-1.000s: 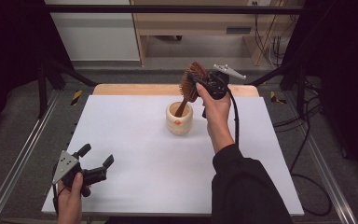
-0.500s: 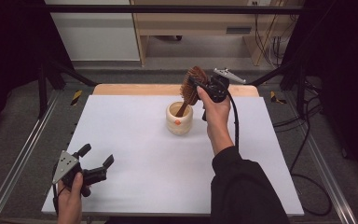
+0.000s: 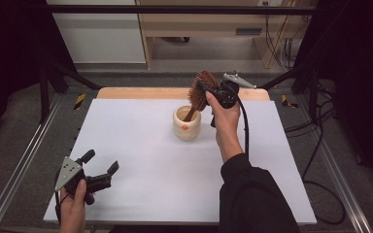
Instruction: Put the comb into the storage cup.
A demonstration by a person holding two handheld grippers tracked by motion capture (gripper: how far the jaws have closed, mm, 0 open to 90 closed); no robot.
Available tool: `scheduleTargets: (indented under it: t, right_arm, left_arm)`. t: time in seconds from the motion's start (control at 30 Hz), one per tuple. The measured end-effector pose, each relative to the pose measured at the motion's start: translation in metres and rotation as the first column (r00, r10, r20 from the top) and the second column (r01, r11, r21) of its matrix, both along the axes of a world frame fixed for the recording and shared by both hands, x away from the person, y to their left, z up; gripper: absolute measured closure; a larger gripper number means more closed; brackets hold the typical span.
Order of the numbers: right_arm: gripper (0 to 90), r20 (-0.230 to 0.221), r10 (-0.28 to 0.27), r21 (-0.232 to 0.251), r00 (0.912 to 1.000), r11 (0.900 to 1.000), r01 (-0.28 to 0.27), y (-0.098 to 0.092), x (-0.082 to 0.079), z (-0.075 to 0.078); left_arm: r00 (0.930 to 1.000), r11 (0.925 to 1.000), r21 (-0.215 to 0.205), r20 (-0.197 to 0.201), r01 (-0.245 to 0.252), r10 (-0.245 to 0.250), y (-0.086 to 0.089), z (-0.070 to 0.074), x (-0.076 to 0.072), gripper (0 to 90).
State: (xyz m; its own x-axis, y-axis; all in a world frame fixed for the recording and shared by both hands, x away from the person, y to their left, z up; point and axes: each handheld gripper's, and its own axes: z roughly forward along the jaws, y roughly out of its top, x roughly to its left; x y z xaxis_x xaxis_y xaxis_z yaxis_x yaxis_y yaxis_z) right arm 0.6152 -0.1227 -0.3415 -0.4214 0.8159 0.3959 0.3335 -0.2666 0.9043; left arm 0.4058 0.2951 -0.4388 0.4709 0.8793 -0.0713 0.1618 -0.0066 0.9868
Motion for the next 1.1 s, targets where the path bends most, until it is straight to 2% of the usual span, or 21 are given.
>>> scheduleTargets:
  t: [1.1]
  right_arm:
    - [50.1,-0.021,0.019,0.048,0.9996,0.999,-0.018,-0.001,0.001,-0.016]
  left_arm:
    - [1.0000,1.0000,0.002,-0.001,0.006,-0.006,-0.001,0.000,0.000,1.9]
